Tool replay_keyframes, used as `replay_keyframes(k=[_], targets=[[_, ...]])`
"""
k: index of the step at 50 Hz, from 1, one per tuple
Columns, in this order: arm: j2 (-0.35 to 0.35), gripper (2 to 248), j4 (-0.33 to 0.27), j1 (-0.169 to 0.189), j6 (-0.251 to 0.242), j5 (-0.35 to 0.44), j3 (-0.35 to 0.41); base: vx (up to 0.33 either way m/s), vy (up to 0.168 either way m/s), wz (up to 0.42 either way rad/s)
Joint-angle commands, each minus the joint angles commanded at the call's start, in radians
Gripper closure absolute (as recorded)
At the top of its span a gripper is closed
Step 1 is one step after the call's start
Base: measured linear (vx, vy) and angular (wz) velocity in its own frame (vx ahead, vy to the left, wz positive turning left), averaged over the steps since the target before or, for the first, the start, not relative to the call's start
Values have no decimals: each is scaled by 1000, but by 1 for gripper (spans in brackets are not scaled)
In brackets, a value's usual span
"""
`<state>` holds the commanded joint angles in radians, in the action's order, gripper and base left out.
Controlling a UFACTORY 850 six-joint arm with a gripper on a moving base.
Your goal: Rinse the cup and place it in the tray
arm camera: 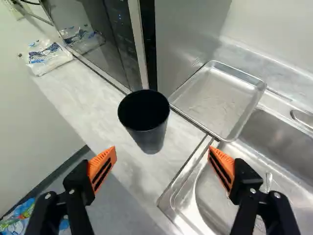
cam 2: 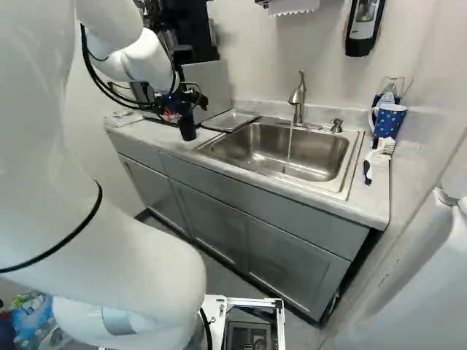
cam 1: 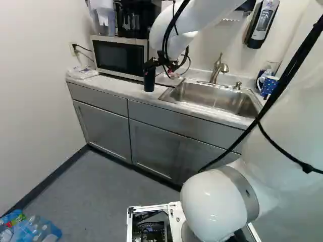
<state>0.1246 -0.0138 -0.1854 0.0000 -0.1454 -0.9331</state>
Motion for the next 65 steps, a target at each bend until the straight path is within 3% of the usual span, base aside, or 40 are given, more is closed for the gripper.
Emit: replay_keyframes(k=[46,65], targets=[[-80,3,0,0,0,182,28,0,0,0],[-115,3,-13,0,0,196,36,0,0,0]])
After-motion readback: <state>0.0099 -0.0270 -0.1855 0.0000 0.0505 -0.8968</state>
